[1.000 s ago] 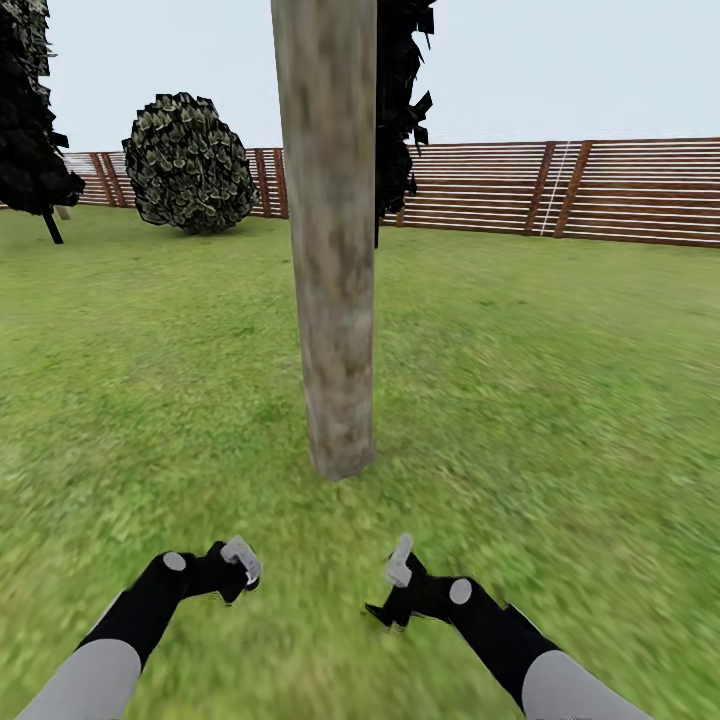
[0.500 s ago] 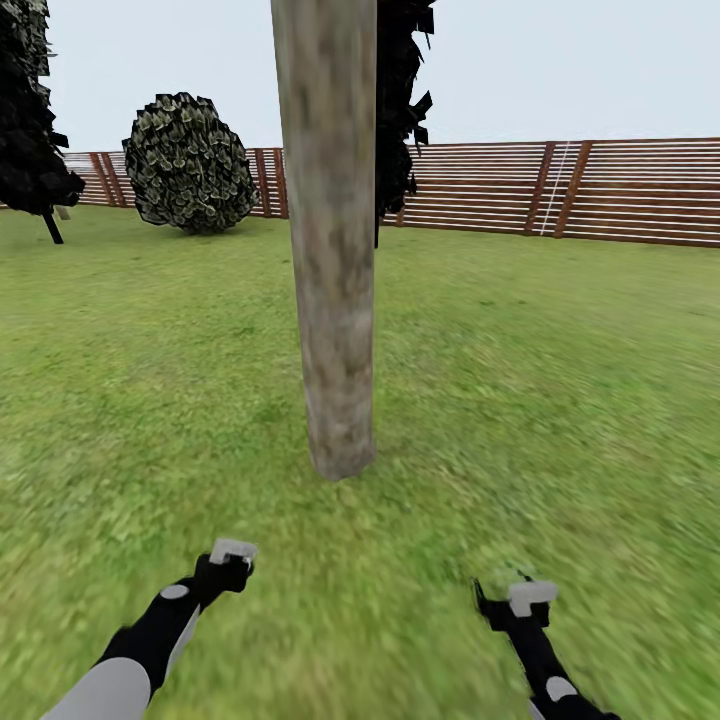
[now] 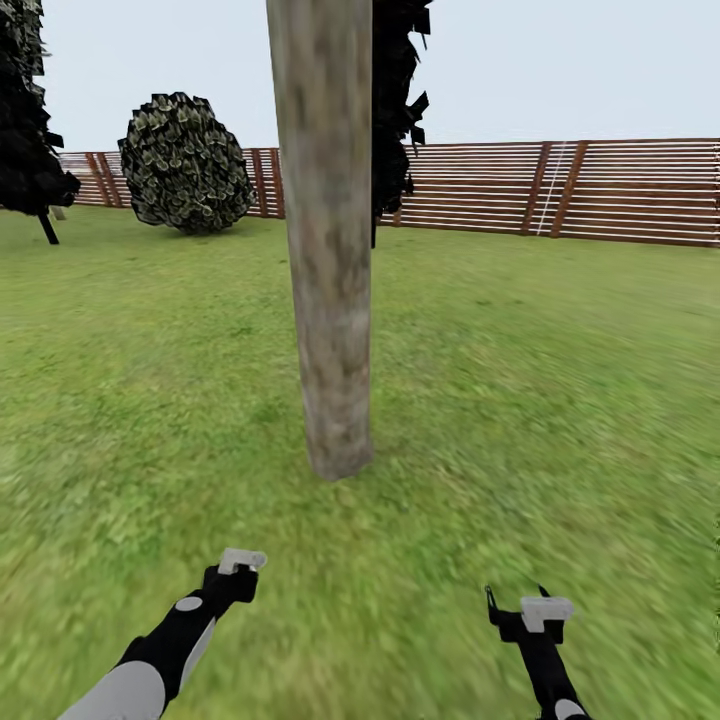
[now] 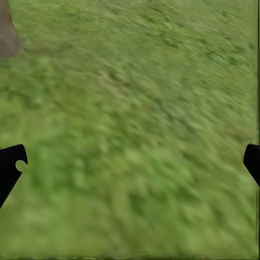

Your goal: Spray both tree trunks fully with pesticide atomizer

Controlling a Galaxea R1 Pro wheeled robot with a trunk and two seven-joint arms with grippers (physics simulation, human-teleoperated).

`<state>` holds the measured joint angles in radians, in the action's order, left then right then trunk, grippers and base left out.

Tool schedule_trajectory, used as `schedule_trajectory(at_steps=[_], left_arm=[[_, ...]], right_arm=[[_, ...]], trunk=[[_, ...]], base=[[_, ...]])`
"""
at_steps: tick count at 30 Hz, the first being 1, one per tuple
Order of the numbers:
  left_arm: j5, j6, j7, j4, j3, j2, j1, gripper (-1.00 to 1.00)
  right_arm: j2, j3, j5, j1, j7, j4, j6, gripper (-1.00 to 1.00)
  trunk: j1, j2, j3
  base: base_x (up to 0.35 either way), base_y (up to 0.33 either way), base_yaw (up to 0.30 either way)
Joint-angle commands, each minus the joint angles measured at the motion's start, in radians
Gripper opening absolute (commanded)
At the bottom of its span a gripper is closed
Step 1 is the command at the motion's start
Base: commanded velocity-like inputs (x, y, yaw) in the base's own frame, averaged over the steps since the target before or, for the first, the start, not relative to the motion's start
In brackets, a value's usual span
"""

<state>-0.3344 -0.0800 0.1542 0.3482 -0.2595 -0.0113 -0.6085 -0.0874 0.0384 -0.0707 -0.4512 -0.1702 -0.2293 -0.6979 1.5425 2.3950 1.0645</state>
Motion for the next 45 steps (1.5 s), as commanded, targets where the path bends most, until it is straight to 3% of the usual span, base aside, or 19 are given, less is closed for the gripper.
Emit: schedule_trajectory(at_steps=[1,4,7,19,27,28,30,33,36,38,43,44,45], left_arm=[[0.001,0.002,-0.004,0.000,-0.001,0.000,-0.001,-1.00],[0.013,0.014,-0.027,-0.002,-0.008,-0.007,-0.002,-1.00],[0.052,0.020,-0.036,-0.006,-0.007,-0.004,0.002,-1.00],[0.058,0.024,-0.039,-0.005,-0.004,-0.001,0.006,-1.00],[0.052,0.030,-0.039,-0.003,-0.004,0.000,0.007,-1.00],[0.051,0.035,-0.040,-0.004,-0.003,0.000,0.007,-1.00],[0.053,0.132,-0.091,0.003,-0.001,0.004,-0.005,-1.00],[0.050,0.170,-0.109,0.019,0.002,0.033,-0.021,-1.00],[0.001,0.181,-0.111,0.024,0.019,0.106,-0.042,-1.00],[-0.026,0.192,-0.110,0.026,0.043,0.124,-0.046,-1.00],[-0.037,0.276,-0.103,0.078,0.052,0.108,-0.064,-1.00],[-0.036,0.300,-0.101,0.102,0.052,0.091,-0.065,-1.00],[-0.036,0.342,-0.079,0.132,0.051,0.051,-0.067,-1.00]], right_arm=[[0.000,0.000,0.000,0.000,0.000,0.001,0.000,1.00],[0.000,0.000,0.000,0.000,0.000,0.002,0.000,1.00],[0.001,0.000,0.000,0.000,0.000,0.008,0.000,1.00],[0.004,0.000,0.000,0.000,0.001,0.016,0.000,1.00],[0.009,0.001,-0.002,0.000,0.000,0.045,0.000,1.00],[0.009,0.001,-0.002,0.000,0.000,0.045,0.000,1.00],[0.009,0.001,-0.003,0.000,0.000,0.046,0.000,1.00],[0.010,0.001,-0.004,0.000,0.000,0.047,0.000,1.00],[0.011,0.003,-0.004,0.000,0.001,0.048,0.000,1.00],[0.011,0.003,-0.004,0.000,0.001,0.048,0.000,1.00],[0.011,0.003,-0.004,0.000,0.000,0.048,0.000,1.00],[0.011,0.003,-0.004,0.000,0.000,0.048,0.000,1.00],[0.011,0.003,-0.004,0.000,0.000,0.048,0.000,1.00]], trunk=[[0.000,0.000,0.000],[0.000,0.000,0.000],[0.000,0.000,0.000],[0.000,0.000,0.000],[0.000,0.000,0.000],[0.000,0.000,0.000],[0.000,0.000,0.000],[0.000,0.000,0.000],[0.000,0.000,0.000],[0.000,0.000,0.000],[0.000,0.000,0.000],[0.000,0.000,0.000],[0.000,0.000,0.000]], base=[[0.000,0.000,-0.233],[0.000,0.000,-0.271],[0.000,0.000,-0.293],[0.098,0.000,-0.295],[0.206,0.000,-0.051],[0.000,0.000,0.000],[0.000,0.000,0.000],[0.000,0.000,0.000],[0.000,0.000,0.000],[0.000,0.000,0.000],[0.000,0.000,0.000],[0.000,0.000,0.000],[0.000,0.000,0.000]])
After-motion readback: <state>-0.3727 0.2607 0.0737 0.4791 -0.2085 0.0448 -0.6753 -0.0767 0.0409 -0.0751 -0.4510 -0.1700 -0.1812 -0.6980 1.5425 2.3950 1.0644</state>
